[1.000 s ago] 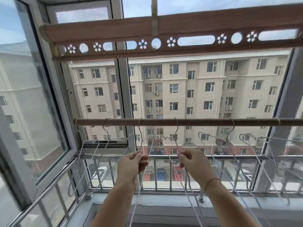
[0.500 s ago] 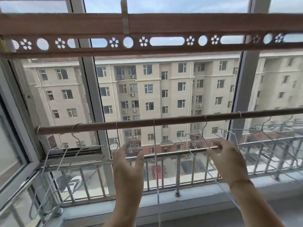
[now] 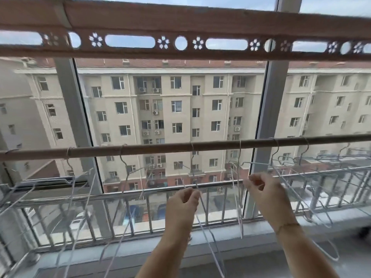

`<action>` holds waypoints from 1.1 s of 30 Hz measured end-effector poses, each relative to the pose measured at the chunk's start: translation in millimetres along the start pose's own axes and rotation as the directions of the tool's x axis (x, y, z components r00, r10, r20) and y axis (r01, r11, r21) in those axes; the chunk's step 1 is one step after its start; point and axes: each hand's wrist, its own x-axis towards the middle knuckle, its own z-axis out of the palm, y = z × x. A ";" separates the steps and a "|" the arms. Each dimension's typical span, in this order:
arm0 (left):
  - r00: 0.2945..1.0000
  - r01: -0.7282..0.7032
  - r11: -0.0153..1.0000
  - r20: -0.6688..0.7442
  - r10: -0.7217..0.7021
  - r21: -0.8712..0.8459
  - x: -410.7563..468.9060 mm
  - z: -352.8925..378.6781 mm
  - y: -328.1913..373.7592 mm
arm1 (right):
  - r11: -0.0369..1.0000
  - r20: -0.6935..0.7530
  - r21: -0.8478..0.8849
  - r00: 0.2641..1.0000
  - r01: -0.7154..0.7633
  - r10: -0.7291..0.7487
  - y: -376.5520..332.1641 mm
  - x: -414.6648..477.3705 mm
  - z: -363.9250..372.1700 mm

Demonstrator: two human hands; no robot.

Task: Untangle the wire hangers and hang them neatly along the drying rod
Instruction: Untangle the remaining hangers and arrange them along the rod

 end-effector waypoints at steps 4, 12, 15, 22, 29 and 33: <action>0.997 0.051 0.994 -0.059 -0.057 -0.100 4.3 18.4 -3.3 | 0.980 0.226 0.140 0.969 -0.139 0.105 11.4 3.0 18.6; 0.991 0.099 0.981 -0.076 -0.113 -0.164 6.0 18.5 9.4 | 0.858 0.312 0.385 0.923 -0.340 0.225 1.6 9.3 51.8; 0.987 0.094 0.981 -0.113 -0.114 -0.172 5.9 7.6 11.7 | 0.866 0.317 0.357 0.917 -0.351 0.241 -8.5 13.1 63.0; 0.967 0.036 0.988 -0.244 -0.072 -0.150 8.1 -39.1 15.5 | 0.919 0.355 0.327 0.930 -0.219 0.095 -39.7 -0.3 89.8; 0.956 0.042 0.989 -0.283 -0.081 -0.142 15.3 -72.9 15.1 | 0.913 0.465 0.350 0.885 -0.208 0.023 -58.5 -4.8 112.0; 0.962 0.057 0.990 -0.259 -0.089 -0.128 19.9 -78.8 12.1 | 0.903 0.477 0.373 0.879 -0.214 0.012 -64.1 -3.7 114.6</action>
